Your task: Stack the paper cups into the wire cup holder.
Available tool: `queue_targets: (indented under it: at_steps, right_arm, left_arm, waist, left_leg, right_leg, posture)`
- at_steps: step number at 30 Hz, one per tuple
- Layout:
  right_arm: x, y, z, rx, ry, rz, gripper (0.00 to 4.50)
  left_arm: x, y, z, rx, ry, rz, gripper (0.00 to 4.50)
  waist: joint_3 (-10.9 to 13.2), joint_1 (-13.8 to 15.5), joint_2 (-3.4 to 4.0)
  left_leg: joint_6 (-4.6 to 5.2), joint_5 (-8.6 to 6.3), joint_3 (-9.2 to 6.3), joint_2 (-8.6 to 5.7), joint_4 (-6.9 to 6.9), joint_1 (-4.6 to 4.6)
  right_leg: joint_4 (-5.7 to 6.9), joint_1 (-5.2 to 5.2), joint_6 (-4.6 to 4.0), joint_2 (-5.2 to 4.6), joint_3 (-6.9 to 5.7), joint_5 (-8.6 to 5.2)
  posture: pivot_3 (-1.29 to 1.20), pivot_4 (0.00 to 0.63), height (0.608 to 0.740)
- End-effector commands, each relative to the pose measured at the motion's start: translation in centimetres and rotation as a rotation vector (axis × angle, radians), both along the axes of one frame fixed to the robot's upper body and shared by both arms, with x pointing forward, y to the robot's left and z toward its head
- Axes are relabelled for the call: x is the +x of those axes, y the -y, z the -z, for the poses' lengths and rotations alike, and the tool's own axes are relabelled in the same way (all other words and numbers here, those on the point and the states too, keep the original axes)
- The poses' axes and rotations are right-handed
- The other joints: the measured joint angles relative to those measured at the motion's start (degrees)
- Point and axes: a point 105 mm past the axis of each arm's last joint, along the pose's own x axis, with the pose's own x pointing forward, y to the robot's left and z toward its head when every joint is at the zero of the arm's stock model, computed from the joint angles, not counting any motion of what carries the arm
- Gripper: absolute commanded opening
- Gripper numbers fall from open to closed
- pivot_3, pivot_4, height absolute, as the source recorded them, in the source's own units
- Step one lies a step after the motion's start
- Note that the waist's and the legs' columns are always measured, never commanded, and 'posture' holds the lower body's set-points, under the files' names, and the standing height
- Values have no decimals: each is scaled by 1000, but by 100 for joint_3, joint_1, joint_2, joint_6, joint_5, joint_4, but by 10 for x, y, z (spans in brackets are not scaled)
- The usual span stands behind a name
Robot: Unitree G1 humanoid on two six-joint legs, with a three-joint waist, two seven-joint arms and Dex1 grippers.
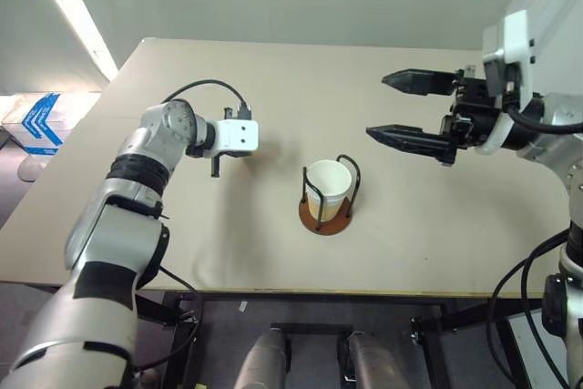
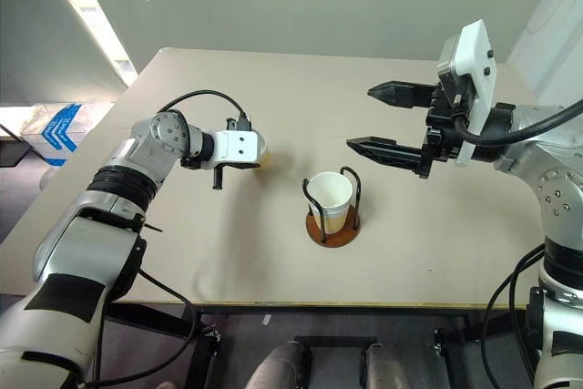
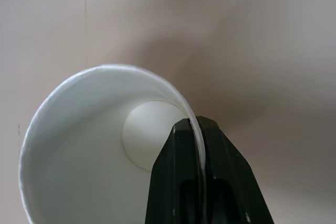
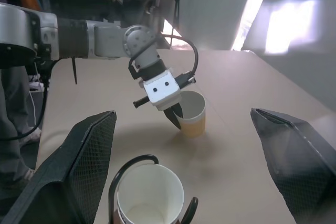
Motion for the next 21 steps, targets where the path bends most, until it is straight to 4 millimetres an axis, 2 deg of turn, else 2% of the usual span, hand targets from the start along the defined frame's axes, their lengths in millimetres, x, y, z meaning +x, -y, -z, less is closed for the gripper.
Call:
queue_targets:
  at_steps: [1,6,11,18,21]
  right_arm:
    - [-7,7,-12,21,73,-8,4355]
    - [-12,20,-5,-37,125,-35,4355]
    - [-18,28,6,-78,67,-58,4355]
    - [-37,38,29,-167,-37,-96,4355]
    - [-44,43,30,-175,-37,-90,4355]
  left_arm:
    - [-1,-1,-30,-23,47,31,62]
    - [-17,26,-58,-124,-7,187,62]
    - [-48,61,-95,-201,-44,392,62]
    - [-84,81,-114,-176,-87,547,62]
    - [-91,90,-120,-184,-102,583,62]
  waist:
    - [0,-2,0]
    - [0,42,0]
    - [-1,59,-1]
    - [0,35,-1]
    - [-1,34,-1]
  left_leg:
    - [0,0,1,0,1,0]
    - [5,2,0,0,2,-8]
    - [19,-6,5,-1,12,-17]
    - [22,-8,11,3,14,-10]
    - [22,-8,12,3,14,-8]
  right_leg:
    - [0,0,0,0,1,0]
    - [0,0,2,0,0,-2]
    - [-1,2,7,-2,1,-3]
    - [0,7,23,-4,2,-9]
    - [1,11,26,-4,3,-18]
  posture:
    - [0,150,740]
    - [0,150,740]
    - [0,150,740]
    - [0,150,740]
    - [0,150,740]
